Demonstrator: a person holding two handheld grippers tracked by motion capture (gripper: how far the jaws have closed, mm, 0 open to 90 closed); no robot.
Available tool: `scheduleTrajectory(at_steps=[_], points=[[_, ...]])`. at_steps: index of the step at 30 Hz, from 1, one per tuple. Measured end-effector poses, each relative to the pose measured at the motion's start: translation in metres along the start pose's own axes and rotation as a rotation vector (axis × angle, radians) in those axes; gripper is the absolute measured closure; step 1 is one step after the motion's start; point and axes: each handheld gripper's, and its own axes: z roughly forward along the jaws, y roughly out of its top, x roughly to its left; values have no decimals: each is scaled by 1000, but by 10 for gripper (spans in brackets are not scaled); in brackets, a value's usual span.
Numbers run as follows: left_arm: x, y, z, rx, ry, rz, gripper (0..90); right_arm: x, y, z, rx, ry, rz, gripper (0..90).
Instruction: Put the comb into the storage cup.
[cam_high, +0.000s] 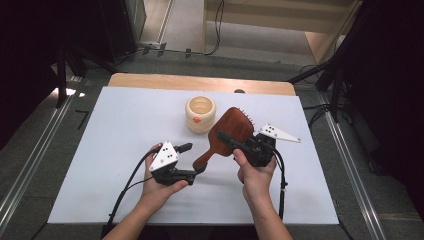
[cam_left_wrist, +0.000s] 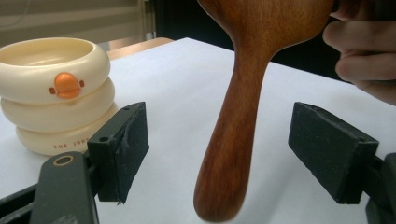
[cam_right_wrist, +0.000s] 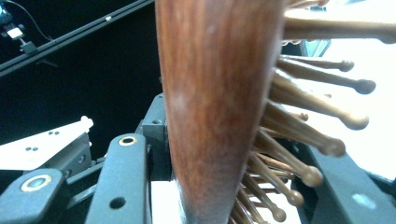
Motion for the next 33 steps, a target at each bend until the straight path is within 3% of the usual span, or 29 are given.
scheduleTrajectory(at_steps=[7,9,16,25,33], points=[[13,-7,-19,1,48,-35,100,1,2,-2,-7,-2,-21,526],[17,-11,-24,8,64,-46,0,1,3,-2,-10,-4,-30,525],[30,-21,-46,-35,80,-72,0,1,5,-2,-11,-6,-36,526],[44,-32,-75,-39,164,-80,0,1,8,-3,-18,-9,-52,525],[58,-45,-101,-43,222,-113,0,2,10,-3,-25,-16,-56,525]])
